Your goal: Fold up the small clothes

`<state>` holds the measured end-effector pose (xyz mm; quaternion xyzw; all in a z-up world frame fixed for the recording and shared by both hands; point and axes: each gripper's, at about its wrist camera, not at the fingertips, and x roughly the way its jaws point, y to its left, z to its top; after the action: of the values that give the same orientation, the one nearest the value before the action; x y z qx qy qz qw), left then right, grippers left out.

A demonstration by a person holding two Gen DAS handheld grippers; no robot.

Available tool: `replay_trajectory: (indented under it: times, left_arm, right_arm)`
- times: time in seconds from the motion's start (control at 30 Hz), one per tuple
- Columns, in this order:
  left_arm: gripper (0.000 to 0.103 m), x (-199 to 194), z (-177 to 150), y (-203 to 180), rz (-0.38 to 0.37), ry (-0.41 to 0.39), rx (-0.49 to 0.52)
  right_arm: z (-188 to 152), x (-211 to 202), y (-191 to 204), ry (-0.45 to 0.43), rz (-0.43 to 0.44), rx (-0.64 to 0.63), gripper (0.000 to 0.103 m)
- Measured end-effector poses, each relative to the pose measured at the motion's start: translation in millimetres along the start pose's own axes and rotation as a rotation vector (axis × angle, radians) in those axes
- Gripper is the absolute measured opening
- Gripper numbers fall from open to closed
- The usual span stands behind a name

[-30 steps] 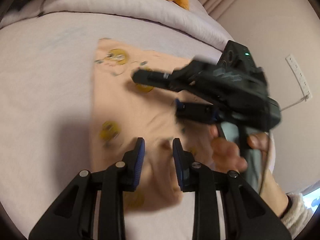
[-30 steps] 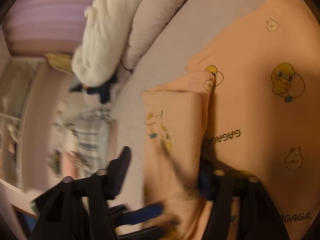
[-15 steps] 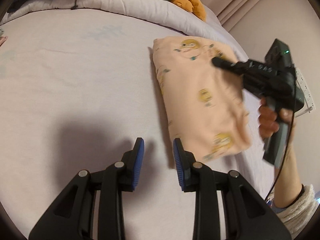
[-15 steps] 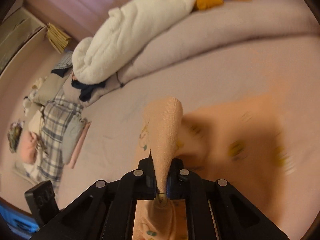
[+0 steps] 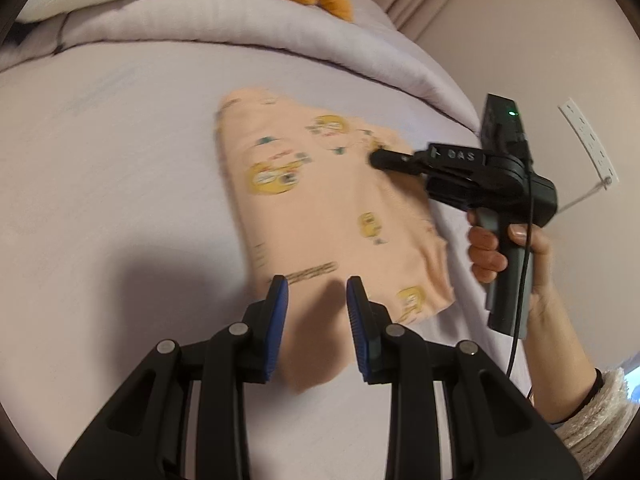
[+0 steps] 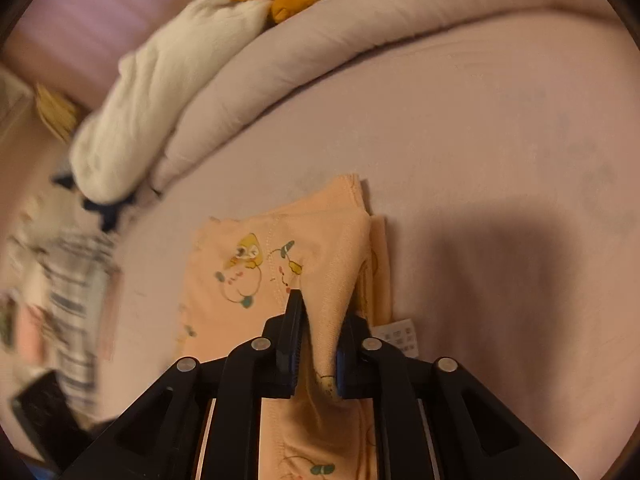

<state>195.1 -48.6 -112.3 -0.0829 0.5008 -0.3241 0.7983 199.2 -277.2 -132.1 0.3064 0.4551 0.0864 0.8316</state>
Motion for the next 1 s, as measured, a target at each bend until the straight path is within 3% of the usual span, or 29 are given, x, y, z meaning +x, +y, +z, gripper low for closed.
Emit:
replay_trajectory:
  times: [0.13, 0.27, 0.37, 0.47, 0.57, 0.8, 0.87, 1.0]
  left_arm:
    - [0.030, 16, 3, -16, -0.005, 0.016, 0.057]
    - [0.030, 29, -1, -10, 0.007, 0.054, 0.047]
    - [0.030, 32, 0, -7, 0.003, 0.064, 0.045]
    - [0.030, 30, 0, -5, 0.002, 0.067, 0.047]
    - [0.030, 27, -1, -3, 0.002, 0.068, 0.046]
    - [0.030, 33, 5, -6, 0.020, 0.067, 0.049]
    - [0.030, 32, 3, -7, 0.033, 0.065, 0.054]
    - [0.030, 33, -1, -13, 0.058, 0.058, 0.077]
  right_arm:
    - [12, 1, -13, -0.047, 0.135, 0.070, 0.033]
    - [23, 7, -8, -0.095, 0.200, 0.115, 0.034]
    - [30, -3, 4, -0.175, 0.202, 0.094, 0.034]
    - [34, -24, 9, -0.268, 0.150, 0.065, 0.034]
    - [27, -38, 21, -0.266, 0.067, -0.027, 0.034]
    - [-43, -44, 58, -0.104, -0.067, -0.356, 0.034]
    - [-66, -39, 68, -0.058, -0.066, -0.417, 0.029]
    - [-95, -35, 79, -0.040, -0.152, -0.546, 0.026]
